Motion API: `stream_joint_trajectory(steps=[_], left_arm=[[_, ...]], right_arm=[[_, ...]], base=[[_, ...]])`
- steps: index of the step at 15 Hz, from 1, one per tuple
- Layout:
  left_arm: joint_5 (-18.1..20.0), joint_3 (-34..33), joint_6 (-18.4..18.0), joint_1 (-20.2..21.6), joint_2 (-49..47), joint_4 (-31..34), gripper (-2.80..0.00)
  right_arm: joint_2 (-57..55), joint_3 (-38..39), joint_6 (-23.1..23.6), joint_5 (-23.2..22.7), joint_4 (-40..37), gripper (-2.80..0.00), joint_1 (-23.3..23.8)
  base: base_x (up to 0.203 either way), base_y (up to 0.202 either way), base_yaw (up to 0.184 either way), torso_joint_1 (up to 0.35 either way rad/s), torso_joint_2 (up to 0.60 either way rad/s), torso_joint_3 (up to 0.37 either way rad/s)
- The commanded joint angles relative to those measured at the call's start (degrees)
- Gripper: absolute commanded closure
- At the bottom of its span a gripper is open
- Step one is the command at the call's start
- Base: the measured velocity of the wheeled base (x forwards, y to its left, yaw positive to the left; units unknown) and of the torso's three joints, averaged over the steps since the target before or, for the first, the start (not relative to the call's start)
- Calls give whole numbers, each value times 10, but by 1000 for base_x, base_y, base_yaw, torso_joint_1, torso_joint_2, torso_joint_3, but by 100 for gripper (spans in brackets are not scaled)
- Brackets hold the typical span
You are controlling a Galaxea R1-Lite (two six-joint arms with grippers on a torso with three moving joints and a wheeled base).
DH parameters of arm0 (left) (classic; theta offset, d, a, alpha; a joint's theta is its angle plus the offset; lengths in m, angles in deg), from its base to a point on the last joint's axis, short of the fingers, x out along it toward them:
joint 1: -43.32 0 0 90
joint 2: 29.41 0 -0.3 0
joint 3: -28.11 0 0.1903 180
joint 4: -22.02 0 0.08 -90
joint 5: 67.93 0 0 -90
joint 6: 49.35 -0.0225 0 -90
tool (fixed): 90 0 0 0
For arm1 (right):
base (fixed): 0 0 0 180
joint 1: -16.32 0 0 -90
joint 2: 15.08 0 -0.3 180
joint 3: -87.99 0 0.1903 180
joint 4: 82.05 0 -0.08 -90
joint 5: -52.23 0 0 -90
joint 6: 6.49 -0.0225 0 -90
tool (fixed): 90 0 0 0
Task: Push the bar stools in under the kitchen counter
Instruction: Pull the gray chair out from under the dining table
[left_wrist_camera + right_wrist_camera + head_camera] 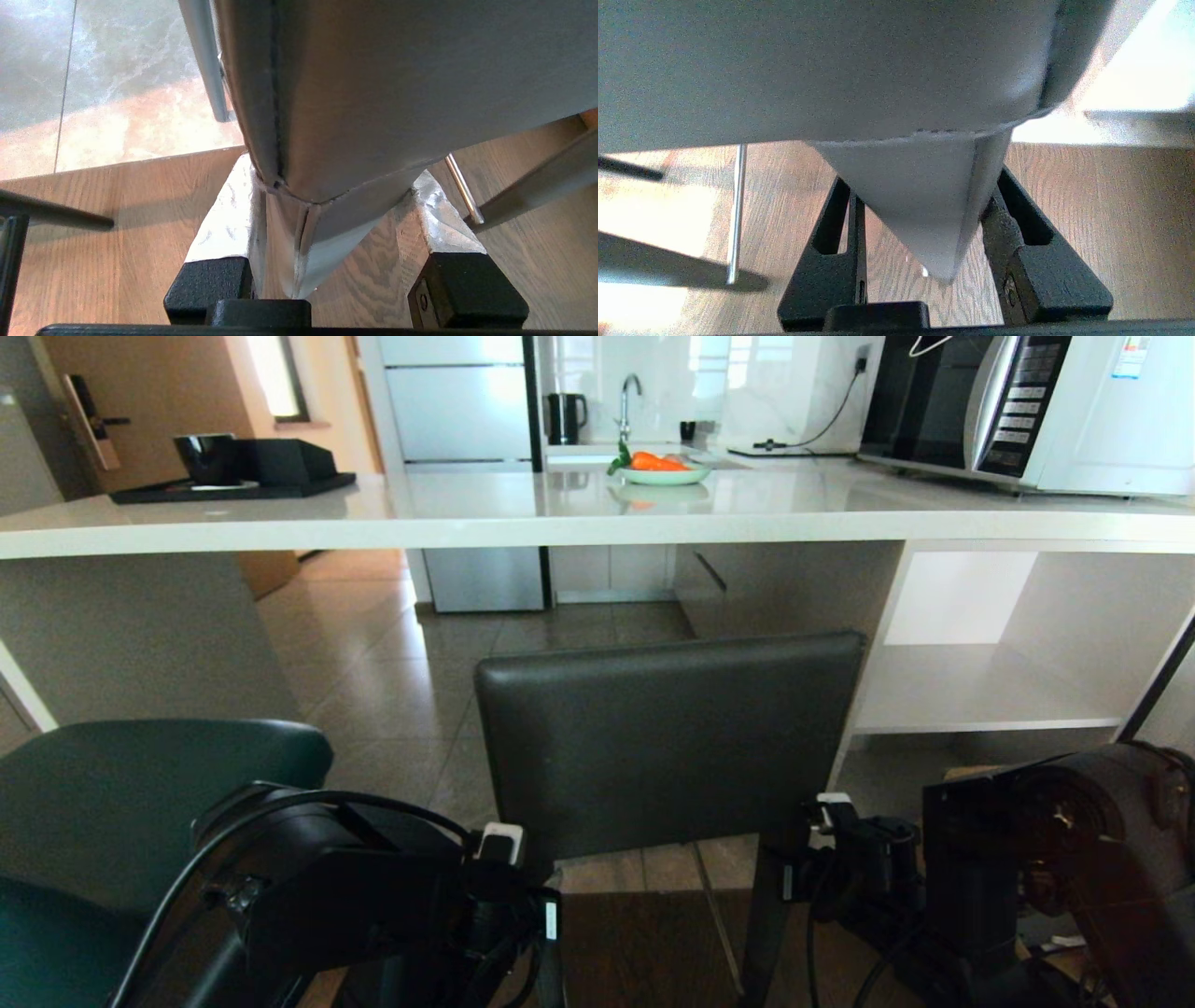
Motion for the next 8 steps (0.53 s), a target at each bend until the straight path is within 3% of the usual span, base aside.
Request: stream_joint_trajectory(steps=[1,8], left_arm=[[-2,0,1,0,-1,-5,0],[-3,-7,3,4,7,-5,0]], right_arm=[[24,29,-2,-1,5,0,-3],[127,178,-23,-1,5,0,-54]], base=[[0,0,0,0,0,0],[0,0,0,0,0,0]])
